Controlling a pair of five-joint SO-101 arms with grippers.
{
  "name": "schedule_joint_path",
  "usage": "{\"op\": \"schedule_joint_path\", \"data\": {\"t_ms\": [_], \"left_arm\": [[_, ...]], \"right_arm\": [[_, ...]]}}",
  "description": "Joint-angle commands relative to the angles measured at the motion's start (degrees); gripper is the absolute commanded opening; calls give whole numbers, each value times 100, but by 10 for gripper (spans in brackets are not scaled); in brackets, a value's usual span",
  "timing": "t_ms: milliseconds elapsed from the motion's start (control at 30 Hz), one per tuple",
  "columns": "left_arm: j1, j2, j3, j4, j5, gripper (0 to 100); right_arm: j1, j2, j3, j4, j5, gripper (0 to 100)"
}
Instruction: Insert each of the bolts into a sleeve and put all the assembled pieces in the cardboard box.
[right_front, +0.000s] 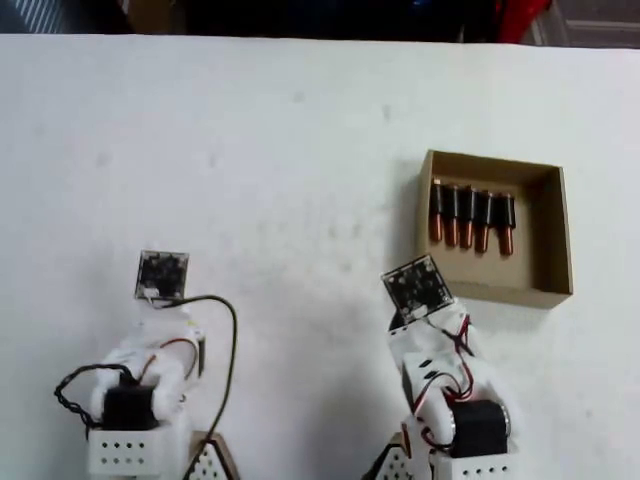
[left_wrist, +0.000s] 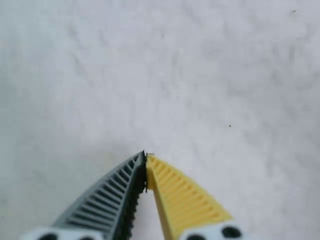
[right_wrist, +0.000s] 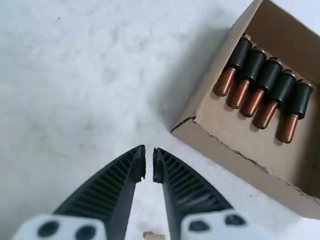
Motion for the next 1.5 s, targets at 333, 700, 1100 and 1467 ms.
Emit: {"op": "schedule_joint_path", "data": {"t_ms": [333, 700, 1100, 1467], "left_arm": [[-13, -31, -18, 79, -18, 24], [-13, -31, -18, 79, -18, 24], [13, -31, -18, 79, -44, 26], [347, -31, -18, 79, -62, 24]], "right_arm": [[646, -22, 651, -532, -343, 17], [822, -22, 1292, -813, -352, 17], [813, -22, 1556, -778, -1345, 17], [796, 4, 1556, -251, -1345, 17]]}}
